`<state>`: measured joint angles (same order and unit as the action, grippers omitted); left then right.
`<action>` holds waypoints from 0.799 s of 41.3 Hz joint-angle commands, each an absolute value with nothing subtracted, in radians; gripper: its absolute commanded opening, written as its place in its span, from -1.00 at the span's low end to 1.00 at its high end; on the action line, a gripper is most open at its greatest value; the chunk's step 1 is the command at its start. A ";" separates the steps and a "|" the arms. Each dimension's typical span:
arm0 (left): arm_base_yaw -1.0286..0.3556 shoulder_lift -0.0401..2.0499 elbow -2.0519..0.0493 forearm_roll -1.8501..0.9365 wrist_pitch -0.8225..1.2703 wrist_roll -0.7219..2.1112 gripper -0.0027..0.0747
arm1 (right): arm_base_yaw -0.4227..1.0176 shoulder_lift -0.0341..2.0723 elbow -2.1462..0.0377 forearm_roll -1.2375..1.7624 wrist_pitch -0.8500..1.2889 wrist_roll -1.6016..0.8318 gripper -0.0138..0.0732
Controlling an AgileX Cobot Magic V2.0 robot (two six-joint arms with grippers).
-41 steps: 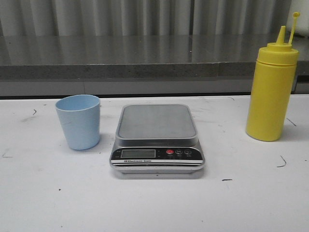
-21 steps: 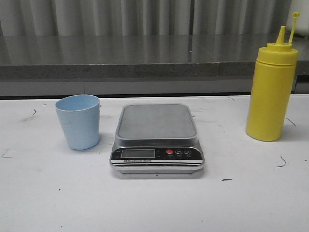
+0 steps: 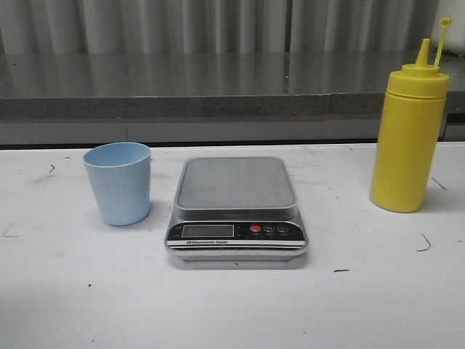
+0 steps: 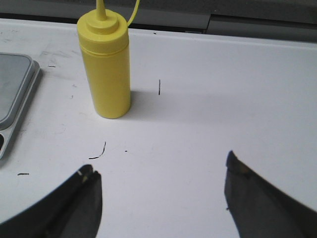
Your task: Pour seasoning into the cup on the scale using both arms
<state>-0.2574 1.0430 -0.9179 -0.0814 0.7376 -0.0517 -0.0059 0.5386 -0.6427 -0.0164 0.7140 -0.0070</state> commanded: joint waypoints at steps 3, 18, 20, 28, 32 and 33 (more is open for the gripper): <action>-0.302 1.188 -1.034 -0.094 0.686 -0.049 0.39 | -0.003 0.550 -0.668 -0.022 0.649 -0.018 0.56; -0.305 1.539 -1.236 -0.082 0.692 -0.049 0.39 | -0.003 0.550 -0.668 -0.022 0.649 -0.018 0.56; -0.305 1.574 -1.258 -0.082 0.693 -0.049 0.39 | -0.003 0.550 -0.668 -0.022 0.649 -0.018 0.56; -0.305 1.708 -1.321 -0.082 0.693 -0.049 0.39 | -0.003 0.550 -0.668 -0.022 0.649 -0.018 0.56; -0.305 1.756 -1.330 -0.082 0.675 -0.049 0.39 | -0.003 0.550 -0.668 -0.022 0.649 -0.018 0.56; -0.305 1.769 -1.330 -0.082 0.668 -0.049 0.39 | -0.003 0.550 -0.668 -0.022 0.649 -0.018 0.56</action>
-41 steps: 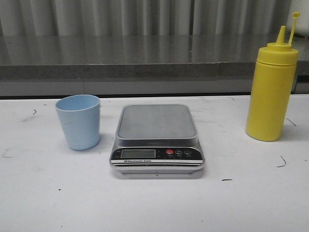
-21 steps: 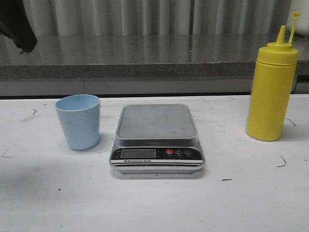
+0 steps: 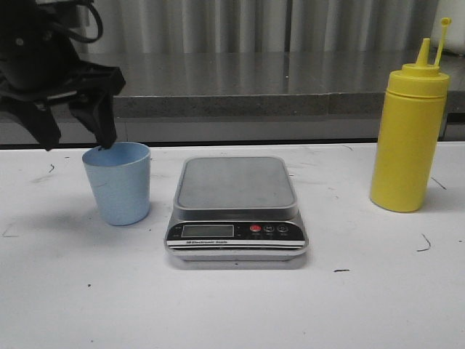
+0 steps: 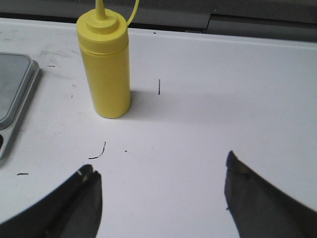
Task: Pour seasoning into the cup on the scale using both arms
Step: 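Lower the left gripper onto the light blue cup and grasp its rim, then lift the blue cup with the left gripper and set it on the scale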
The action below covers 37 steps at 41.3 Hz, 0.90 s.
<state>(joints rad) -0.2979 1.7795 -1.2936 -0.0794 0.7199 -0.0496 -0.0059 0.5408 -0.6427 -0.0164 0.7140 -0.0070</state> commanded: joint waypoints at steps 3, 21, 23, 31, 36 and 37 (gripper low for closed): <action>-0.305 1.797 -1.330 -0.082 0.648 -0.049 0.39 | -0.003 0.550 -0.668 -0.022 0.649 -0.018 0.56; -0.305 1.824 -1.330 -0.097 0.612 -0.049 -0.67 | -0.003 0.550 -0.668 -0.022 0.649 -0.018 0.56; -0.305 1.824 -1.330 -0.097 0.612 -0.049 -0.76 | -0.003 0.550 -0.668 -0.022 0.649 -0.018 0.56; -0.306 1.819 -1.330 -0.099 0.619 -0.049 -0.98 | -0.003 0.550 -0.668 -0.022 0.649 -0.018 0.56; -0.327 1.781 -1.330 -0.099 0.629 -0.049 -0.98 | -0.003 0.550 -0.668 -0.022 0.649 -0.018 0.56; -0.334 1.771 -1.330 -0.099 0.629 -0.049 -0.98 | -0.003 0.550 -0.668 -0.022 0.649 -0.018 0.56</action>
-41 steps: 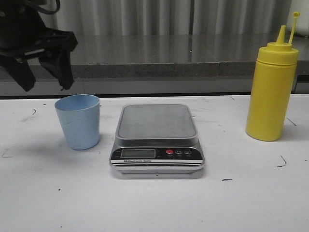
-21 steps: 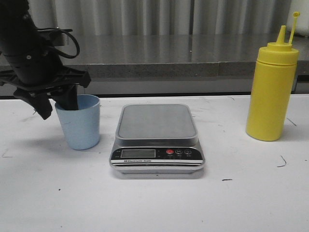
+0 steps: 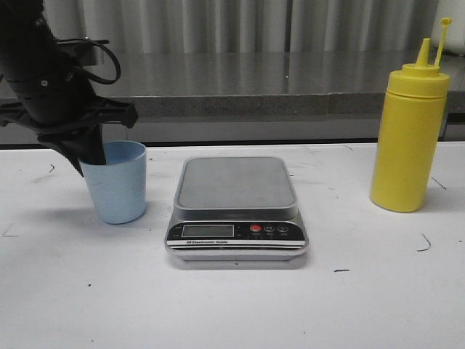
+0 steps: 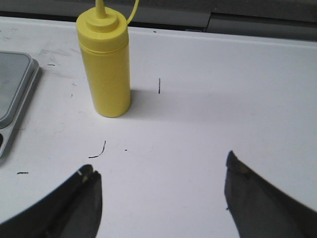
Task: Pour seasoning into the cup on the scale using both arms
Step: 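Lift the blue cup with the left gripper and set it on the scale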
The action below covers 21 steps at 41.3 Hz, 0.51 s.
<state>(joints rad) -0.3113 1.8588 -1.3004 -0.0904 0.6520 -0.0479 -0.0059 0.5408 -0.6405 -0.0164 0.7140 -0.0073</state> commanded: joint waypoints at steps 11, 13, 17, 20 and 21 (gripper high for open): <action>-0.429 1.690 -1.432 -0.095 0.673 -0.049 -0.98 | -0.003 0.550 -0.668 -0.022 0.649 -0.018 0.56; -0.450 1.690 -1.467 -0.095 0.677 -0.049 -0.98 | -0.003 0.550 -0.668 -0.022 0.649 -0.018 0.56; -0.499 1.699 -1.518 -0.094 0.653 -0.049 -0.98 | -0.003 0.550 -0.668 -0.022 0.649 -0.018 0.56; -0.536 1.719 -1.550 -0.090 0.632 -0.049 -0.98 | -0.003 0.550 -0.668 -0.022 0.649 -0.018 0.56; -0.546 1.732 -1.559 -0.090 0.632 -0.049 -0.98 | -0.003 0.550 -0.668 -0.022 0.650 -0.018 0.56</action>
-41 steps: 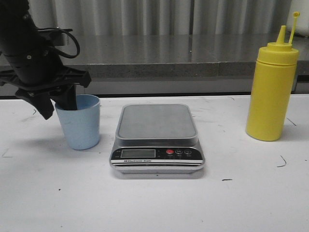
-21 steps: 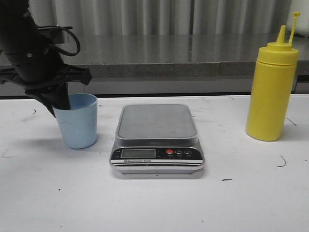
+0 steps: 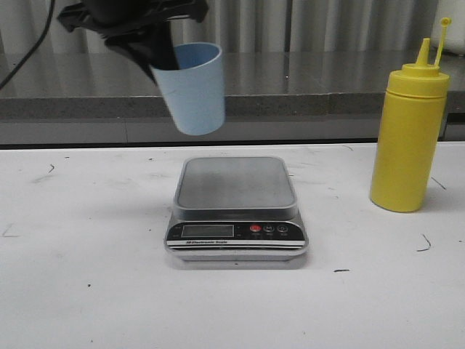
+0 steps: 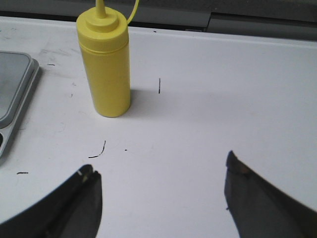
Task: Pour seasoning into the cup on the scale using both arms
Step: 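Lift the blue cup with the left gripper and set it on the scale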
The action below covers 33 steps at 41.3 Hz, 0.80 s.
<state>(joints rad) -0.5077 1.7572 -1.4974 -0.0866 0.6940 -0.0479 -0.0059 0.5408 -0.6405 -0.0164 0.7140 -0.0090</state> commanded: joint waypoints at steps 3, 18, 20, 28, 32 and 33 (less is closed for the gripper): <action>-0.569 1.758 -1.587 -0.088 0.634 -0.049 -0.98 | -0.003 0.550 -0.668 -0.022 0.650 -0.018 0.56; -0.581 1.894 -1.666 -0.069 0.672 -0.051 -0.98 | -0.003 0.550 -0.668 -0.022 0.650 -0.018 0.56; -0.581 1.905 -1.666 -0.058 0.680 -0.051 -0.98 | -0.003 0.550 -0.668 -0.022 0.650 -0.018 0.56; -0.581 1.928 -1.666 -0.058 0.680 -0.051 -0.98 | -0.003 0.550 -0.668 -0.022 0.650 -0.018 0.56; -0.581 1.936 -1.666 -0.058 0.684 -0.051 -0.98 | -0.003 0.550 -0.668 -0.022 0.650 -0.018 0.56; -0.581 1.938 -1.666 -0.058 0.686 -0.060 -0.98 | -0.003 0.550 -0.668 -0.022 0.650 -0.018 0.56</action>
